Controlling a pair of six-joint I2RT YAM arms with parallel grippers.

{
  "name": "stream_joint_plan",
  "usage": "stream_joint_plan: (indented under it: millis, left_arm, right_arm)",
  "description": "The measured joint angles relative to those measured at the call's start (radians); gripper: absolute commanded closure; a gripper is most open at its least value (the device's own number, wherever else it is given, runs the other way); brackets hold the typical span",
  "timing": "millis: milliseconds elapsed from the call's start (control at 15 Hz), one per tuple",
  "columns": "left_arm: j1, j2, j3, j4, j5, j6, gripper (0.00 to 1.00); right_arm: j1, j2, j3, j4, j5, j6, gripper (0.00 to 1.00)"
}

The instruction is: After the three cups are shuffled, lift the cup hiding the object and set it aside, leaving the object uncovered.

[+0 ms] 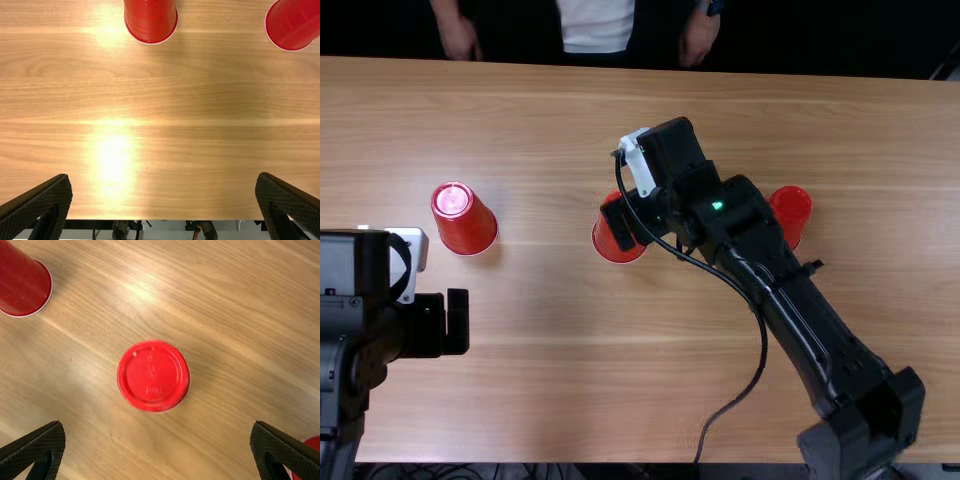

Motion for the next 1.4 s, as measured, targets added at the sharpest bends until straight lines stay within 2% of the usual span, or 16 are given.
stream_joint_plan:
  millis: [533,800,1067,1133,1200,1267,1333,1400]
  left_arm:
    - [0.000,0.001,-0.022,-0.001,0.000,0.000,0.00]
    - [0.000,0.001,-0.025,0.002,0.000,0.000,0.00]
    - [0.000,0.001,-0.048,0.001,0.000,0.000,0.00]
    - [0.000,0.001,-0.048,0.002,0.000,0.000,0.00]
    - [0.000,0.001,-0.048,0.002,0.000,0.000,0.00]
    - [0.000,0.001,-0.048,0.003,0.000,0.000,0.00]
    - [0.000,0.001,-0.048,0.003,0.000,0.000,0.00]
    - [0.000,0.001,-0.048,0.003,0.000,0.000,0.00]
  right_arm:
    - [0.039,0.142,0.051,0.001,0.000,-0.002,0.00]
    - [0.039,0.241,0.126,-0.003,-0.002,-0.002,0.00]
    - [0.039,0.284,0.130,-0.006,-0.003,-0.002,0.00]
    - [0.039,0.284,0.130,-0.007,-0.002,-0.002,0.16]
    - [0.039,0.284,0.130,-0.010,-0.002,-0.002,0.40]
    - [0.039,0.284,0.130,-0.011,-0.002,-0.002,0.49]
    - [0.039,0.284,0.129,-0.015,-0.002,-0.002,0.51]
    - [0.039,0.284,0.129,-0.014,-0.002,-0.002,0.65]
